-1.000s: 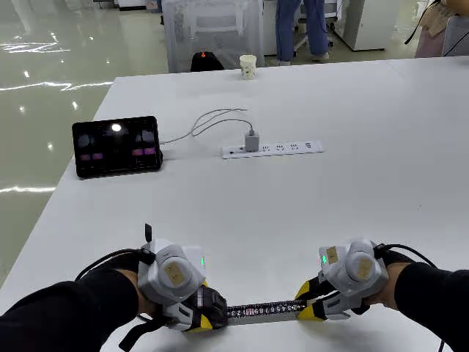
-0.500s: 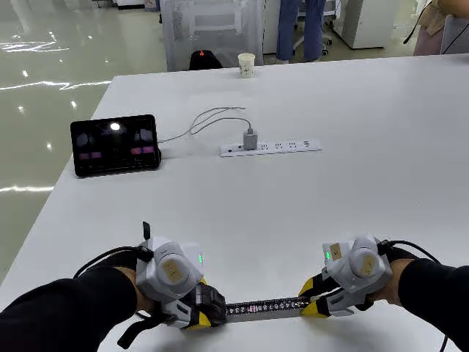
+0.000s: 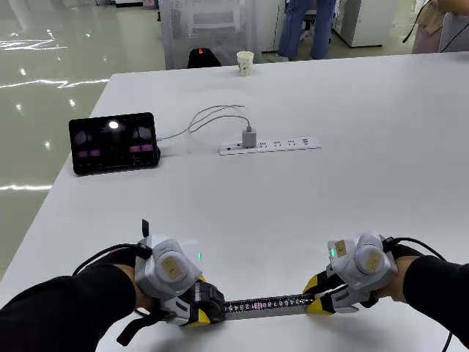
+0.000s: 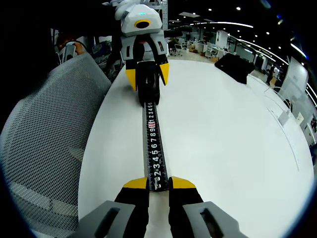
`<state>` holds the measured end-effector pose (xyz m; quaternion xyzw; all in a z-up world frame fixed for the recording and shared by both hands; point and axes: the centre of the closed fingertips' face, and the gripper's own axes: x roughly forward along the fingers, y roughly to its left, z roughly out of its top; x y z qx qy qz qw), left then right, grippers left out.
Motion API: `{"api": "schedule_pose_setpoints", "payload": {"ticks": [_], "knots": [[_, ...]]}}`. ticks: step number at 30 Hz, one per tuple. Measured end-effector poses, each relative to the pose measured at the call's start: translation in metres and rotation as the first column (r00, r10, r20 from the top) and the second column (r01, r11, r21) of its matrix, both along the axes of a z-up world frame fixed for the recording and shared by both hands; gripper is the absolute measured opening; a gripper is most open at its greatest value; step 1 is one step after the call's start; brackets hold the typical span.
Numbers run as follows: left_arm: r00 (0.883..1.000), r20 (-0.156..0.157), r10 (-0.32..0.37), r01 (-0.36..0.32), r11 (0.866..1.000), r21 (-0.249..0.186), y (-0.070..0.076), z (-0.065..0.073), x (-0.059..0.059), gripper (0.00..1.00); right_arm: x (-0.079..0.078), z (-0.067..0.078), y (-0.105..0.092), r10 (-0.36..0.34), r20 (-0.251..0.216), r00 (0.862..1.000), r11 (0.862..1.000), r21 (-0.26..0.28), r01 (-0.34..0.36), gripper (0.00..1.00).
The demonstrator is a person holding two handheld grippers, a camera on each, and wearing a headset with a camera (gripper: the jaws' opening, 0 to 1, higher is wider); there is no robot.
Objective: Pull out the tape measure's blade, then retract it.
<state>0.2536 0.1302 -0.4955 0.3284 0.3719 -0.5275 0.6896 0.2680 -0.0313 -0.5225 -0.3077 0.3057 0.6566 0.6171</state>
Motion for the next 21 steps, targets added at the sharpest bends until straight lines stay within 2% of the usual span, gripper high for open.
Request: {"api": "schedule_pose_setpoints", "payload": {"ticks": [21], "knots": [[1.0,0.003,0.001,-0.001,1.0,0.003,-0.001,-0.001,-0.002,0.32,0.001,-0.003,-0.018,-0.002,0.012,1.0,1.0,-0.023,0.002,0.11]]}}
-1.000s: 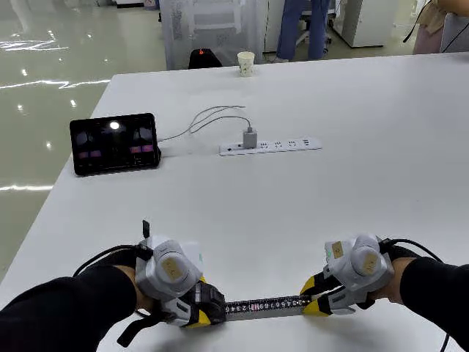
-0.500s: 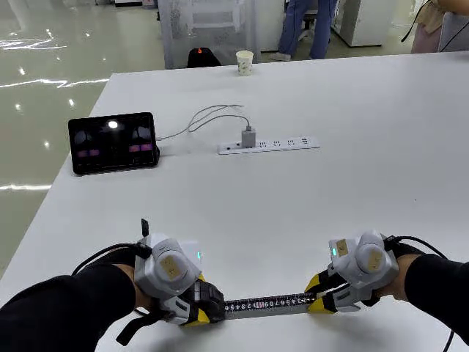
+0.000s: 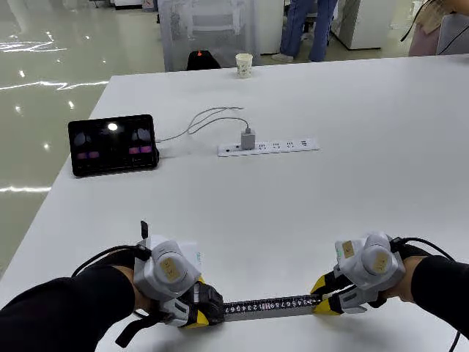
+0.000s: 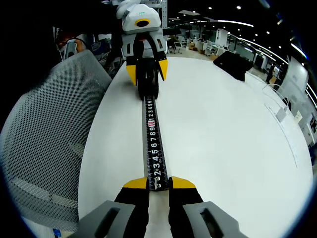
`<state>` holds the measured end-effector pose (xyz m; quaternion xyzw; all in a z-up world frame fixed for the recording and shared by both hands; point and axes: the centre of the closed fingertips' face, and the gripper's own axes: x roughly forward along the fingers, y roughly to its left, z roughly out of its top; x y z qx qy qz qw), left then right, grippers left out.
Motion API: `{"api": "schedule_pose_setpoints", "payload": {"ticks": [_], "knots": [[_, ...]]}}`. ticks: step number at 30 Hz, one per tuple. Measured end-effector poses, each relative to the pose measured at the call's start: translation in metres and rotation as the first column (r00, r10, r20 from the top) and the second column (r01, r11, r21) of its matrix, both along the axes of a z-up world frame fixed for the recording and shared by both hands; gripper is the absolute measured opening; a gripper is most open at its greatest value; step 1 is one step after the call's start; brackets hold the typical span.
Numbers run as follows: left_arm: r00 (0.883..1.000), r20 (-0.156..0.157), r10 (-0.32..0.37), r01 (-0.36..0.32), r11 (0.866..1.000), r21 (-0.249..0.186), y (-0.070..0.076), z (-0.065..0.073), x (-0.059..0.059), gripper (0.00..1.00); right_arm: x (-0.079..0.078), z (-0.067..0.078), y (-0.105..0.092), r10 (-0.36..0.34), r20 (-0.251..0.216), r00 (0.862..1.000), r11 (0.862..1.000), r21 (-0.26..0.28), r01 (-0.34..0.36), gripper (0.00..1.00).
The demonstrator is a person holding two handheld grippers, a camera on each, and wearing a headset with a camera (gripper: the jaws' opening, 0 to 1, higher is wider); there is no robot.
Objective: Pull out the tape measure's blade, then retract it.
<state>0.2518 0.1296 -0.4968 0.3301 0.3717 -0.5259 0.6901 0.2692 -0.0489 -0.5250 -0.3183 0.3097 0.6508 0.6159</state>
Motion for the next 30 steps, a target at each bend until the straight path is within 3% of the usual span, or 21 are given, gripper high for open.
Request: {"api": "schedule_pose_setpoints", "payload": {"ticks": [30], "knots": [[1.0,0.002,0.0,0.0,1.0,0.002,0.001,0.002,0.001,0.32,0.0,0.003,-0.027,-0.021,-0.003,1.0,1.0,-0.014,0.021,0.11]]}}
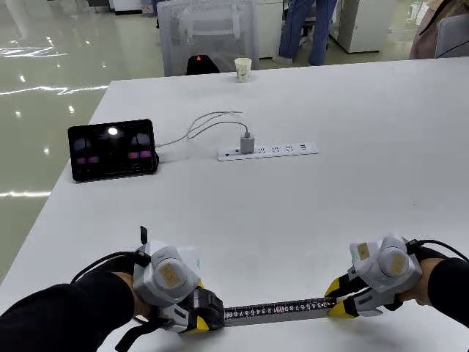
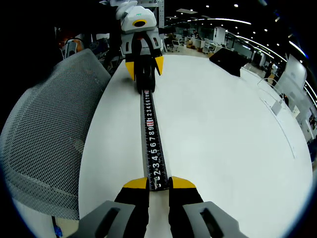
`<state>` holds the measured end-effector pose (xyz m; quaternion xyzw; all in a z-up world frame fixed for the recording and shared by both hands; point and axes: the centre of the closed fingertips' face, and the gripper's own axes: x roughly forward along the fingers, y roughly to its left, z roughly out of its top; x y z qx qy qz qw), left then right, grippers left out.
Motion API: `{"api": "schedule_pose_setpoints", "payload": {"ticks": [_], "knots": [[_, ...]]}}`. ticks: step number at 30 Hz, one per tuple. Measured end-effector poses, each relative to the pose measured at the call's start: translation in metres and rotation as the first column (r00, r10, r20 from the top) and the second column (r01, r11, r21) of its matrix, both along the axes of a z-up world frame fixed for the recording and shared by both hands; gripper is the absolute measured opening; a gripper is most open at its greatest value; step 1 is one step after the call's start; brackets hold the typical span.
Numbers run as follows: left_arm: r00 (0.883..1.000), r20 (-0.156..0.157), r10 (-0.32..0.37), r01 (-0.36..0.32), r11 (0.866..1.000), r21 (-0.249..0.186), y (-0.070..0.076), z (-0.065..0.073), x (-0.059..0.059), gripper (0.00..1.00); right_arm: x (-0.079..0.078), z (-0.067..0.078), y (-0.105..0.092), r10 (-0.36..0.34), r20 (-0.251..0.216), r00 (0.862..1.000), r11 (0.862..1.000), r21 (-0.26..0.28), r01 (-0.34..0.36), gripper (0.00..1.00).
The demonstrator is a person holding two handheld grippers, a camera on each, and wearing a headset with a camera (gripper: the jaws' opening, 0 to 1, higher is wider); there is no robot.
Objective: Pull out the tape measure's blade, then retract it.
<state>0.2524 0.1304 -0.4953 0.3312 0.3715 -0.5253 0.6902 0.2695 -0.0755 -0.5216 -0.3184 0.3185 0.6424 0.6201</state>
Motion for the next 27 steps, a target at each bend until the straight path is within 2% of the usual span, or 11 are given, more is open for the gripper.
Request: {"api": "schedule_pose_setpoints", "payload": {"ticks": [27], "knots": [[1.0,0.001,0.002,-0.002,1.0,0.003,-0.001,0.0,0.0,0.32,0.006,-0.002,-0.019,-0.02,-0.003,1.0,1.0,-0.01,0.02,0.11]]}}
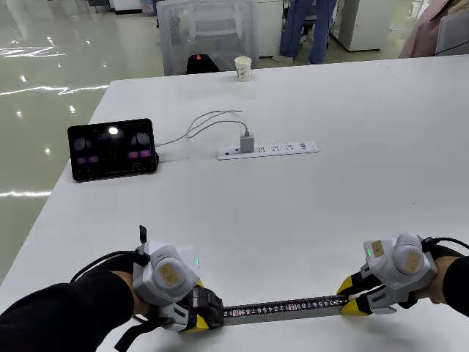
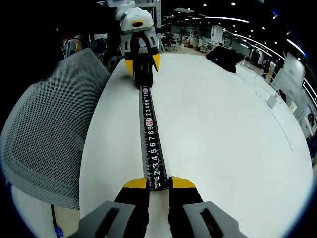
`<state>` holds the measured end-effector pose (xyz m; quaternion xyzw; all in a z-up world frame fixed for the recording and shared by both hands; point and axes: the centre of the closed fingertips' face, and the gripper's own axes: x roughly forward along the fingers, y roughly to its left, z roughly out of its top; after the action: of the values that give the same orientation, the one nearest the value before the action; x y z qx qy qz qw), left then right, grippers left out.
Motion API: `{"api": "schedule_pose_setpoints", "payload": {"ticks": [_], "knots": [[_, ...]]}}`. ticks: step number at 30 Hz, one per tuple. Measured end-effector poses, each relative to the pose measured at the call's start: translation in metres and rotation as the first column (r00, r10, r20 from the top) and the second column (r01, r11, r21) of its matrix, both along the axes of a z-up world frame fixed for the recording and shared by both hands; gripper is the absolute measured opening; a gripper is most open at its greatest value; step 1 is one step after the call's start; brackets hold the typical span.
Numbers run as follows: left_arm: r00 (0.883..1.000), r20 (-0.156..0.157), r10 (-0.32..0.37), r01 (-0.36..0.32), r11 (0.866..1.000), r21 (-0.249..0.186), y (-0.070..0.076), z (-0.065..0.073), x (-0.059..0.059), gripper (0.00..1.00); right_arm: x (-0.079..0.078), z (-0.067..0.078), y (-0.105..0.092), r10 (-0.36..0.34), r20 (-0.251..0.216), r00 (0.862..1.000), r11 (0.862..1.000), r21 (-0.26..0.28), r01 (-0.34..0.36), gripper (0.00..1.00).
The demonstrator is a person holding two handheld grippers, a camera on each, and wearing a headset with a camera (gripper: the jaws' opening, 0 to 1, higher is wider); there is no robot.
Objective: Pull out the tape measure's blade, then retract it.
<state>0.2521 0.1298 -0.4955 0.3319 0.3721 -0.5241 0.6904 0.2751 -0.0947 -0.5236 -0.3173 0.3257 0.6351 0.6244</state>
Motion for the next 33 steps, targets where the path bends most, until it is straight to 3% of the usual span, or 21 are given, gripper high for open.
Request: {"api": "schedule_pose_setpoints", "payload": {"ticks": [25,31,33], "knots": [[1.0,0.001,-0.001,0.001,1.0,0.0,0.0015,0.0014,-0.0008,0.32,0.0026,0.0007,-0.0077,-0.024,-0.004,1.0,1.0,-0.009,0.024,0.11],[1.0,-0.001,-0.002,0.002,1.0,-0.002,0.0007,0.0013,-0.0019,0.32,0.002,0.0023,-0.0064,-0.043,-0.026,0.999,0.998,-0.053,0.042,0.12],[1.0,-0.001,-0.002,0.002,1.0,0.001,0.0006,0.0013,-0.0019,0.32,0.002,0.0011,-0.0071,-0.013,-0.001,1.0,0.997,-0.081,0.013,0.12]]}}
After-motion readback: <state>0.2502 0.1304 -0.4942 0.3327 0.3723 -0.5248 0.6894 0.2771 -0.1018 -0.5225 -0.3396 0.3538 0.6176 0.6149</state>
